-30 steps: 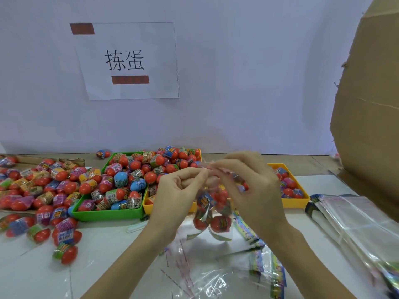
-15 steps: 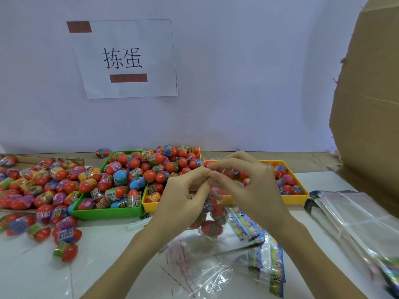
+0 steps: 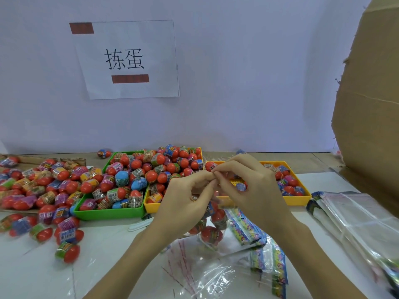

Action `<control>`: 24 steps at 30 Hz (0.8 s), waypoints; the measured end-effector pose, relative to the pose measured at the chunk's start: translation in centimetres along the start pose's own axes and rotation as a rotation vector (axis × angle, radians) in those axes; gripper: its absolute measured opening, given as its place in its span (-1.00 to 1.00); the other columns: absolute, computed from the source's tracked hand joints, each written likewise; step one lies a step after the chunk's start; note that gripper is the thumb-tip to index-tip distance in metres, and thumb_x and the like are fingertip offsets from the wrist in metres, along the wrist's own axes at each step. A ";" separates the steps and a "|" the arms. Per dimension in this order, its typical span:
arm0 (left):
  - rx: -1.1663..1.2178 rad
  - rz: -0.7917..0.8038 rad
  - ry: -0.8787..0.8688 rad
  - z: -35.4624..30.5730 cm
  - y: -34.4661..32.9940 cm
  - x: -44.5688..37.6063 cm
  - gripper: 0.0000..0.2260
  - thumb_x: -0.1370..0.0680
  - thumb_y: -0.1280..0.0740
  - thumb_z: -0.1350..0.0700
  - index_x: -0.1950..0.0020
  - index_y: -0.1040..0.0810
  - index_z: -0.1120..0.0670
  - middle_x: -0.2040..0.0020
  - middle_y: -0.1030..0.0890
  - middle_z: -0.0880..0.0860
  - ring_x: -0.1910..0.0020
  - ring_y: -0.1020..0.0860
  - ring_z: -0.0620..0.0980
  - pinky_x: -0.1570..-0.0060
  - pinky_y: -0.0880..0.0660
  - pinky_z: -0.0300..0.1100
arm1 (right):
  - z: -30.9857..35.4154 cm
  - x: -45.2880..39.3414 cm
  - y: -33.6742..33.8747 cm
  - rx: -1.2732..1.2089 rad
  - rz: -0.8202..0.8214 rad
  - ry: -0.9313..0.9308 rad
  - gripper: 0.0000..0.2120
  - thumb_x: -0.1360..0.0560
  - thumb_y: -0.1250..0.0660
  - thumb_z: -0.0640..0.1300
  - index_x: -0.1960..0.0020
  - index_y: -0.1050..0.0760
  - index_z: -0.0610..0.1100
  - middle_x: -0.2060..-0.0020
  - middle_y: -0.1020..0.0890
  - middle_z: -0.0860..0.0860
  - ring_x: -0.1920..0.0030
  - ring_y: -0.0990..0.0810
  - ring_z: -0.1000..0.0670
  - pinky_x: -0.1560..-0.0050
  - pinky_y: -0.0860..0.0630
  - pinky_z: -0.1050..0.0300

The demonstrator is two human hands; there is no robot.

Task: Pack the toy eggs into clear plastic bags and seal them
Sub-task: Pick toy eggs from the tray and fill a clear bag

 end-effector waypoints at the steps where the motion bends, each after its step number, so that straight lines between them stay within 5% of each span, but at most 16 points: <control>1: 0.018 0.002 0.017 0.2 0.0 0.0 -0.84 -0.70 -0.34 0.23 -0.19 -0.71 0.11 0.05 -0.77 -0.04 0.13 -0.76 -0.10 0.01 -0.69 -0.11 | 0.0 0.0 0.0 -0.003 -0.006 -0.001 -0.95 -0.59 -0.45 -0.24 0.00 -0.69 -0.20 0.12 -0.65 -0.02 0.08 -0.62 -0.08 0.06 -0.60 -0.03; 9: 0.032 -0.026 0.059 0.4 0.1 0.2 -0.83 -0.71 -0.32 0.24 -0.16 -0.72 0.13 0.09 -0.77 -0.01 0.13 -0.77 -0.03 0.03 -0.70 0.03 | 0.0 0.1 -0.4 0.005 -0.004 0.003 -0.97 -0.54 -0.48 -0.29 0.02 -0.68 -0.21 0.13 -0.64 -0.02 0.11 -0.60 -0.08 0.07 -0.60 -0.01; 15: -0.065 -0.030 -0.010 -0.4 0.2 0.2 -0.83 -0.69 -0.35 0.26 -0.13 -0.73 0.12 0.14 -0.77 -0.09 0.16 -0.75 -0.12 0.08 -0.68 -0.10 | 0.5 0.1 -0.3 0.050 -0.001 -0.005 -0.92 -0.50 -0.51 -0.31 0.06 -0.65 -0.18 0.17 -0.63 0.02 0.14 -0.55 0.01 0.07 -0.56 0.12; 24: 0.025 -0.062 0.075 0.4 0.5 0.2 -0.79 -0.70 -0.33 0.26 -0.08 -0.77 0.10 0.14 -0.79 -0.07 0.19 -0.77 -0.08 0.11 -0.70 -0.14 | -2.1 0.8 -0.1 -0.108 -0.069 -0.309 -0.88 -0.51 -0.51 -0.27 0.08 -0.64 -0.07 0.23 -0.63 0.12 0.19 -0.58 0.12 0.14 -0.44 0.42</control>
Point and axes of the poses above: each hand's wrist, its own x-axis away from the middle knuckle, its own y-axis out of the back of the hand, z = x × y, the point moved 10 cm from there along -x, towards the middle knuckle
